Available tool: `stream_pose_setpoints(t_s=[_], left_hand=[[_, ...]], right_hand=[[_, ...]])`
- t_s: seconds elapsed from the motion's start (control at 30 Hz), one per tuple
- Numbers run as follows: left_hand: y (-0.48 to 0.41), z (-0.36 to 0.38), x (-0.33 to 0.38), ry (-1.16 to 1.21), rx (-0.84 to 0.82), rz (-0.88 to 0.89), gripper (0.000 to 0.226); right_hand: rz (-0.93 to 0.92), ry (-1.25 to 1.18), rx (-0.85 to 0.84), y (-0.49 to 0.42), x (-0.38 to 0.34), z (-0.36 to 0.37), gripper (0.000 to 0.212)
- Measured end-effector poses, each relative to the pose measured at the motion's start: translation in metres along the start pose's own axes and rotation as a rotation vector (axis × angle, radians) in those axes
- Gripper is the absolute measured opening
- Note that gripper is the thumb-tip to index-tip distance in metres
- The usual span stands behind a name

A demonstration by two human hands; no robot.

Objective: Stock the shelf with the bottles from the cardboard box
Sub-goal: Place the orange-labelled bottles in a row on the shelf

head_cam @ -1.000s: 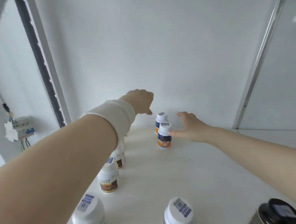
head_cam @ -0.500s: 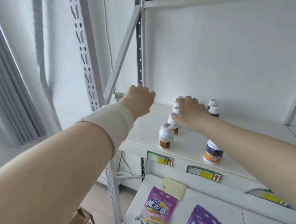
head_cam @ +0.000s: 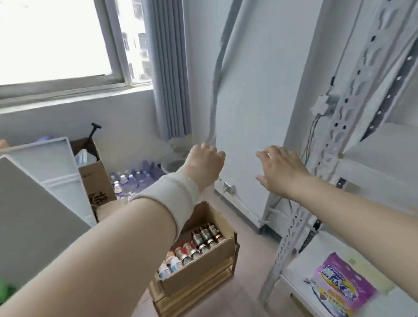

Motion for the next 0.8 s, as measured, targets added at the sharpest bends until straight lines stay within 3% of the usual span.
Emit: stream_pose_setpoints(t_s=[0.43,0.8], left_hand=[[-0.052,0.304,-0.093,0.245,-0.476,-0.151,0.036],[-0.079,0.533,-0.047,0.622,-0.956,-0.269,0.036]], right_hand=[[-0.371,0.053,-0.359,-0.184,-0.182,0.199,0.055],[-0.525,-0.091,-0.814,-0.278,-0.276,0.407,0.053]])
Point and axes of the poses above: each hand's wrist, its own y-axis away from the middle knuckle, its own z-axis out of the palm, x = y × z, the point moved 6 cm from there along -y, towards the middle knuckle, and after that the axes turned 8 degrees about -x, right-handed, at the moved point
